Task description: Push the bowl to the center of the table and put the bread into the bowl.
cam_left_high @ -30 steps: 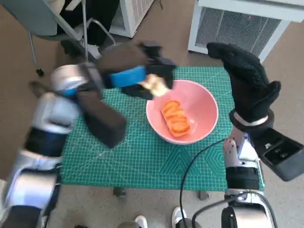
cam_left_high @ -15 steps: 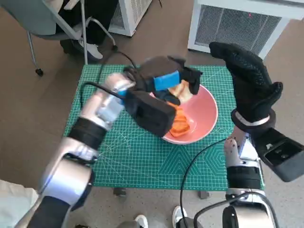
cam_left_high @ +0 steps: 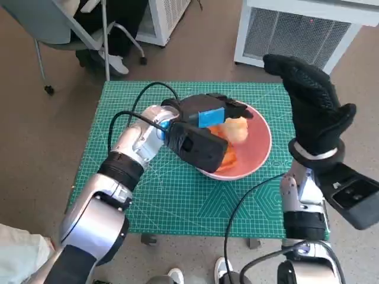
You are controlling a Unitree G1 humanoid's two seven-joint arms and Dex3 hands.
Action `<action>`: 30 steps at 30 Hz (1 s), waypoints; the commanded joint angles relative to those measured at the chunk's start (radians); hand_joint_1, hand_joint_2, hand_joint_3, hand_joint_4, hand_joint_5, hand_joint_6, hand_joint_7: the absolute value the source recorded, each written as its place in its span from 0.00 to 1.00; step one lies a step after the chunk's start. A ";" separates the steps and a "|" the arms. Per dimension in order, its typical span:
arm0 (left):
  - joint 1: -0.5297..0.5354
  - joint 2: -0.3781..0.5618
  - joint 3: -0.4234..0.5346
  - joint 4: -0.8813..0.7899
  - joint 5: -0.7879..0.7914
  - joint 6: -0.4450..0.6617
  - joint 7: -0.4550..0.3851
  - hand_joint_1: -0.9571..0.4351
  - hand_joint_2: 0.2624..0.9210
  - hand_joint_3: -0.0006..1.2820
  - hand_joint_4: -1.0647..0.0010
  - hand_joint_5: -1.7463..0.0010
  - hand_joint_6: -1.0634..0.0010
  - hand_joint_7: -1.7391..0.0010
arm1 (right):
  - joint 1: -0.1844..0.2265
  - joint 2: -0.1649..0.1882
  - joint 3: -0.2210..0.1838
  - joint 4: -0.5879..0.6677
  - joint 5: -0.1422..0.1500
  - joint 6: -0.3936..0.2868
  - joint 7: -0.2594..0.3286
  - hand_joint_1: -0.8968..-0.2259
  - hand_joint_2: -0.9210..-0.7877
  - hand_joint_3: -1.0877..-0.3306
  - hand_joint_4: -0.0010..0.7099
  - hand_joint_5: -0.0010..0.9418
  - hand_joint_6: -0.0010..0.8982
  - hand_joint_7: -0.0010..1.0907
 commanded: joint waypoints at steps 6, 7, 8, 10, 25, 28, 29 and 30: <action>0.105 -0.038 0.317 -0.006 -0.421 -0.115 -0.136 0.29 1.00 0.09 0.95 0.99 0.86 0.84 | 0.013 -0.013 -0.008 -0.029 -0.019 0.032 -0.033 0.49 0.00 0.36 0.00 0.44 0.00 0.54; 0.117 -0.043 0.346 -0.019 -0.458 -0.133 -0.137 0.29 1.00 0.10 0.95 0.99 0.86 0.84 | 0.011 -0.013 -0.010 -0.031 -0.021 0.033 -0.039 0.50 0.00 0.36 0.00 0.44 0.00 0.54; 0.125 -0.047 0.366 -0.026 -0.484 -0.145 -0.139 0.29 1.00 0.11 0.93 0.99 0.84 0.84 | 0.010 -0.013 -0.011 -0.032 -0.022 0.033 -0.044 0.50 0.00 0.36 0.00 0.44 0.00 0.55; 0.143 -0.058 0.409 -0.054 -0.542 -0.163 -0.146 0.29 1.00 0.13 0.92 0.99 0.83 0.83 | 0.007 -0.013 -0.014 -0.034 -0.024 0.033 -0.054 0.50 0.00 0.36 0.00 0.44 0.00 0.55; 0.375 -0.130 0.545 -0.479 -0.784 -0.151 -0.096 0.23 1.00 0.25 0.83 0.99 0.83 0.78 | -0.052 0.002 -0.018 0.018 -0.092 -0.018 -0.132 0.50 0.00 0.44 0.03 0.45 0.00 0.58; 0.416 -0.142 0.549 -0.553 -0.816 -0.130 -0.093 0.22 1.00 0.26 0.82 1.00 0.80 0.83 | -0.065 0.000 -0.013 0.028 -0.099 -0.022 -0.136 0.51 0.00 0.45 0.09 0.37 0.00 0.59; 0.429 -0.147 0.551 -0.576 -0.828 -0.125 -0.090 0.22 1.00 0.26 0.81 1.00 0.79 0.83 | -0.071 0.000 -0.011 0.035 -0.102 -0.024 -0.135 0.50 0.00 0.45 0.10 0.36 0.00 0.59; 0.438 -0.150 0.552 -0.593 -0.836 -0.119 -0.088 0.22 1.00 0.26 0.81 1.00 0.78 0.85 | -0.075 -0.001 -0.009 0.040 -0.103 -0.026 -0.134 0.50 0.00 0.45 0.12 0.33 0.00 0.59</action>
